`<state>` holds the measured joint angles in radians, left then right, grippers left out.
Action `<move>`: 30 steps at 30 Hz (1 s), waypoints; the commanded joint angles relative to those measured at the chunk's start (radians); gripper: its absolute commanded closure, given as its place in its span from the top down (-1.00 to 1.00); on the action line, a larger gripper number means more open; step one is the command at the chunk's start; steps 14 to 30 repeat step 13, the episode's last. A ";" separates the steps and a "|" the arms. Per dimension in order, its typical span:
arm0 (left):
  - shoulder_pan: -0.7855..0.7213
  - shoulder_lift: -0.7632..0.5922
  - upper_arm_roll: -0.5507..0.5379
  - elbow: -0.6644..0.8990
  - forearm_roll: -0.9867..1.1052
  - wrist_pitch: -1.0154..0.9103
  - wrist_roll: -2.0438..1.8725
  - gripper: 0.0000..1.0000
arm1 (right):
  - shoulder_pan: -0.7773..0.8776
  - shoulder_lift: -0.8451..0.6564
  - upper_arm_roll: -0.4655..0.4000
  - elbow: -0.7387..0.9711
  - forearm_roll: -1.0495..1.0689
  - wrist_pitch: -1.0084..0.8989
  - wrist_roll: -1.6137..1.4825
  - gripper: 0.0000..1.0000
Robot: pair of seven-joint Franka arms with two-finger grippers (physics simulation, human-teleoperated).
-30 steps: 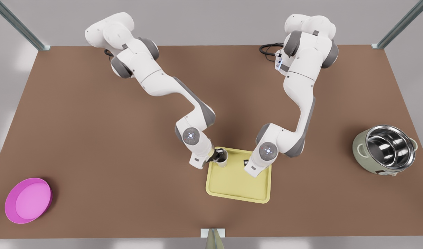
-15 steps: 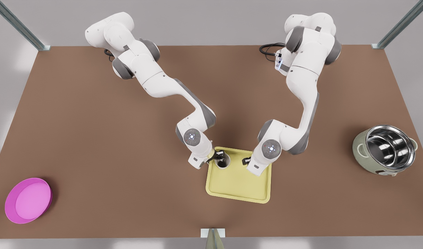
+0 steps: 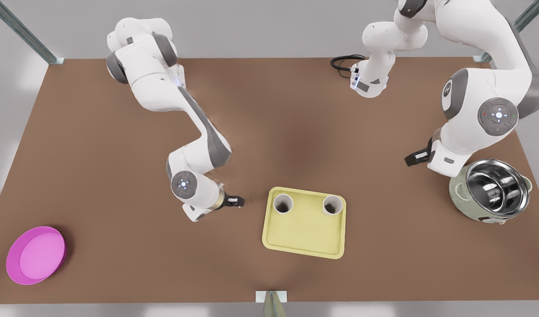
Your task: Use both arms to respectively pick up the white IKEA cups from the middle-left and middle-right positions, then place the white IKEA cups onto the middle-middle tray, ensuring that the cups remain upright and do not tip over
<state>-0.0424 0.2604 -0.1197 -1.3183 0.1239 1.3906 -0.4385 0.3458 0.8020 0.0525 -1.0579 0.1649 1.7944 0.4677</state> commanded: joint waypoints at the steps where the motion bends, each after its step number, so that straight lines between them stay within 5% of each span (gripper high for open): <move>1: 0.006 -0.001 0.000 -0.001 -0.012 -0.062 0.383 1.00 | -0.096 -0.006 -0.002 -0.007 -0.123 -0.463 -0.425 1.00; 2: 0.006 -0.001 0.000 -0.001 -0.017 -0.062 0.380 1.00 | -0.151 -0.015 -0.013 -0.008 -0.145 -0.471 -0.434 1.00; 3: 0.004 -0.003 0.000 -0.001 -0.017 -0.064 0.383 1.00 | -0.125 -0.081 -0.146 -0.025 -0.153 -0.469 -0.428 1.00; 4: 0.006 -0.003 0.000 -0.001 -0.020 -0.065 0.383 1.00 | -0.125 -0.158 -0.177 -0.040 -0.185 -0.467 -0.428 1.00; 11: 0.012 0.002 0.000 -0.003 -0.046 -0.081 0.385 1.00 | -0.209 -0.563 -0.160 -0.267 -0.209 -0.437 -0.432 1.00; 30: 0.013 0.002 0.000 -0.003 -0.046 -0.081 0.385 1.00 | -0.218 -0.595 -0.152 -0.307 -0.209 -0.423 -0.432 1.00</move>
